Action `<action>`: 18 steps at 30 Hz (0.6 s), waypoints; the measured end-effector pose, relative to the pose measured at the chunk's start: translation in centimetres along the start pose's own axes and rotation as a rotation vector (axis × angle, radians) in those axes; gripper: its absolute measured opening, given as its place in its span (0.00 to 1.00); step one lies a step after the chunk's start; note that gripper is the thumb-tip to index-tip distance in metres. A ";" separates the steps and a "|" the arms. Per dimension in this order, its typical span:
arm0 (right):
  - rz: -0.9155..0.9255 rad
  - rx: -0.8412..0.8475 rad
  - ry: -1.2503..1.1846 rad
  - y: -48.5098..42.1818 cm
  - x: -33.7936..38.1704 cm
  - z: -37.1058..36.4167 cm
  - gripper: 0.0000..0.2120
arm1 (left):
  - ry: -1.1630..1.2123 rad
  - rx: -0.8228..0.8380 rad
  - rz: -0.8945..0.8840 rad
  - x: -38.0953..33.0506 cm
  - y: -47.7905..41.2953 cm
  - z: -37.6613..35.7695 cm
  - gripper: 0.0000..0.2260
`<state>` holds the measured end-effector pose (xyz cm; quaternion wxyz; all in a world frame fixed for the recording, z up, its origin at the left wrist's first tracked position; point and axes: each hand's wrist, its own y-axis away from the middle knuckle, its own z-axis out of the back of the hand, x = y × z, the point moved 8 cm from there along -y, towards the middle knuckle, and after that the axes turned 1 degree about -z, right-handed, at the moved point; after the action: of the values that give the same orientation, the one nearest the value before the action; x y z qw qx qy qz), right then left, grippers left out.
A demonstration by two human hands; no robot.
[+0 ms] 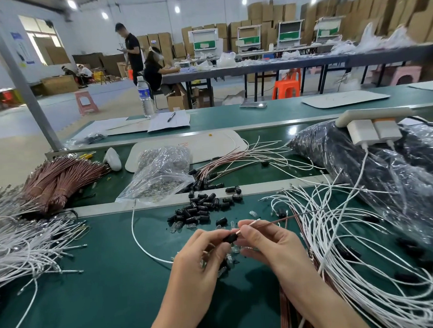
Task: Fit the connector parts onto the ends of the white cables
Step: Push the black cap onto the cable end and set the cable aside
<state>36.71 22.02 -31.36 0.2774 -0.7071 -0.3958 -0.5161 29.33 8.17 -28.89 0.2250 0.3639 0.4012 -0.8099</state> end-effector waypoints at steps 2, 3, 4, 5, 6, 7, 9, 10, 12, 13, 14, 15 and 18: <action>0.024 0.005 0.009 0.0 0.2 0.0 0.15 | 0.017 -0.002 0.009 0.0 -0.1 0.2 0.09; 0.035 0.013 0.007 0.0 0.4 0.0 0.15 | 0.024 -0.001 0.013 0.1 -0.1 0.3 0.09; 0.041 0.014 -0.005 0.0 0.4 0.0 0.16 | 0.030 0.001 0.016 0.2 -0.1 0.3 0.09; 0.043 0.006 -0.032 -0.1 0.5 0.2 0.16 | 0.034 0.004 0.017 0.3 -0.1 0.4 0.09; 0.042 -0.007 -0.069 -0.1 0.6 0.4 0.15 | 0.041 0.006 0.018 0.4 -0.1 0.4 0.10; 0.040 -0.023 -0.111 -0.2 0.7 0.6 0.14 | 0.050 0.008 0.020 0.5 -0.1 0.5 0.09; 0.039 -0.052 -0.187 -0.3 1.1 1.2 0.11 | 0.049 0.010 0.023 0.7 -0.1 0.6 0.08; 0.039 -0.068 -0.226 -0.4 1.3 1.5 0.09 | 0.035 0.015 0.023 0.8 -0.1 0.7 0.08; 0.049 -0.107 -0.309 -0.4 1.8 2.6 0.07 | -0.014 0.021 0.012 0.9 0.0 0.9 0.08; 0.064 -0.127 -0.351 -0.4 2.3 3.3 0.07 | -0.050 0.016 -0.003 0.8 -0.1 1.1 0.08; 0.083 -0.148 -0.392 -0.4 2.7 4.1 0.06 | -0.092 0.009 -0.017 0.8 -0.1 1.4 0.08; 0.104 -0.169 -0.430 -0.3 3.2 4.9 0.06 | -0.132 0.001 -0.018 0.9 -0.1 1.7 0.08; 0.157 -0.255 -0.508 0.0 4.3 7.2 0.05 | -0.218 -0.018 0.002 1.4 -0.3 2.6 0.09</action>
<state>41.04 28.97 -29.57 0.1175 -0.8714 -0.3286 -0.3449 27.16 6.11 -28.78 0.2714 0.2723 0.3812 -0.8408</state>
